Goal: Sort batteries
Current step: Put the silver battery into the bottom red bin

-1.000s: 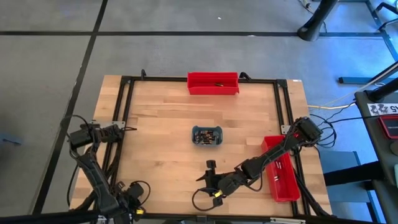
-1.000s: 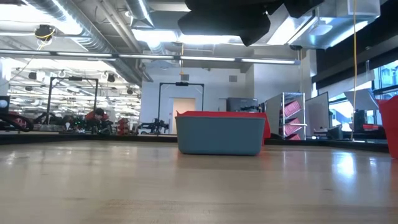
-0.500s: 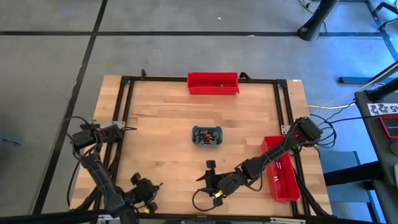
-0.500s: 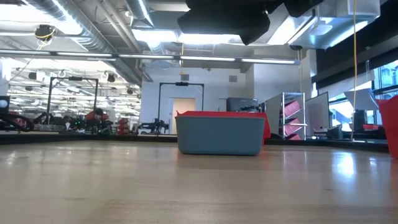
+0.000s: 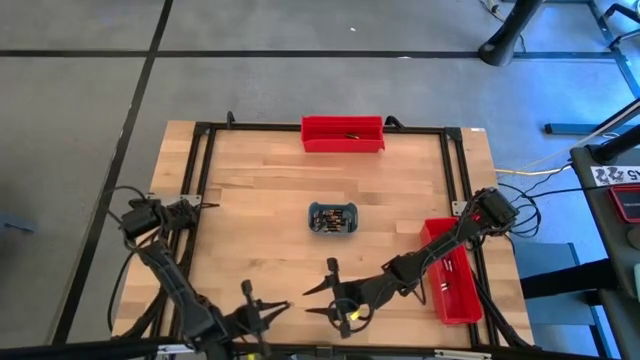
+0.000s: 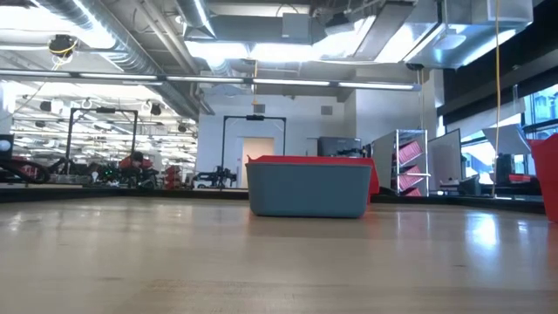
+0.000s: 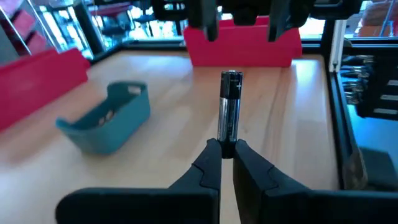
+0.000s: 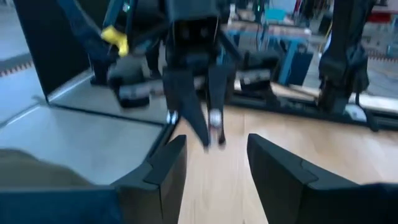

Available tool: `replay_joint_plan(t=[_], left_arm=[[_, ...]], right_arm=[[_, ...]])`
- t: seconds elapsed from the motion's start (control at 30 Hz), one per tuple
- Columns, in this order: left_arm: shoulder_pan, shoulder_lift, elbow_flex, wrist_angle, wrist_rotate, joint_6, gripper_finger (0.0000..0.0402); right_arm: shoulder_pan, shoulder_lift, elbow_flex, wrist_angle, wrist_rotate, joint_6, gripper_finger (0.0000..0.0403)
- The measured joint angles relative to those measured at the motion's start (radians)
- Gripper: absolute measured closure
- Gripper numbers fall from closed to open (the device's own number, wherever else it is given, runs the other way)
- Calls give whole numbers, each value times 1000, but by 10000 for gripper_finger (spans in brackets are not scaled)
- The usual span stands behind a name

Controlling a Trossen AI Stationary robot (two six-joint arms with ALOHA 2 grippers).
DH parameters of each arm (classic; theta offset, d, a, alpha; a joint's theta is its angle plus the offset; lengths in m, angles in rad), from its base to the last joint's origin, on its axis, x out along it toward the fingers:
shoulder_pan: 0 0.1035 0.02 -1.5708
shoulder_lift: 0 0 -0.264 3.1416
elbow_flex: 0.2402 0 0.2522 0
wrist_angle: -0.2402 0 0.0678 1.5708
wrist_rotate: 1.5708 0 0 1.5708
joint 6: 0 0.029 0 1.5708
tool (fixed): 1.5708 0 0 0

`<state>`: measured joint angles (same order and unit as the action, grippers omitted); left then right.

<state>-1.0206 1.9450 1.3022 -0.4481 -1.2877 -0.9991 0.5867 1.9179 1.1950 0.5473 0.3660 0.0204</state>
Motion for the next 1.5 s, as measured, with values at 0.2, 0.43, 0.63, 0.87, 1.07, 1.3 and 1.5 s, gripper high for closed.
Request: replay_joint_plan(t=[0.2, 0.43, 0.63, 0.87, 1.07, 1.3, 1.5], left_arm=[[34, 0, 1, 178, 1, 223, 389], [39, 0, 1, 267, 1, 327, 388], [39, 0, 1, 282, 1, 344, 382], [39, -1, 1, 281, 0, 344, 377], [47, -3, -3, 199, 3, 266, 326], [53, -2, -5, -6, 23, 32, 279], [49, -2, -5, -42, 31, -7, 280]], right_arm=[[-19, 0, 0, 42, -54, -41, 230], [-38, 98, 34, 145, -112, -102, 230], [-38, 135, 77, 153, -118, -116, 264], [-36, 134, 78, 158, -123, -118, 383], [24, -2, 78, -90, 155, -105, 366], [176, -317, 79, -887, 499, 385, 387], [282, -498, 79, -1708, 345, 1308, 383]])
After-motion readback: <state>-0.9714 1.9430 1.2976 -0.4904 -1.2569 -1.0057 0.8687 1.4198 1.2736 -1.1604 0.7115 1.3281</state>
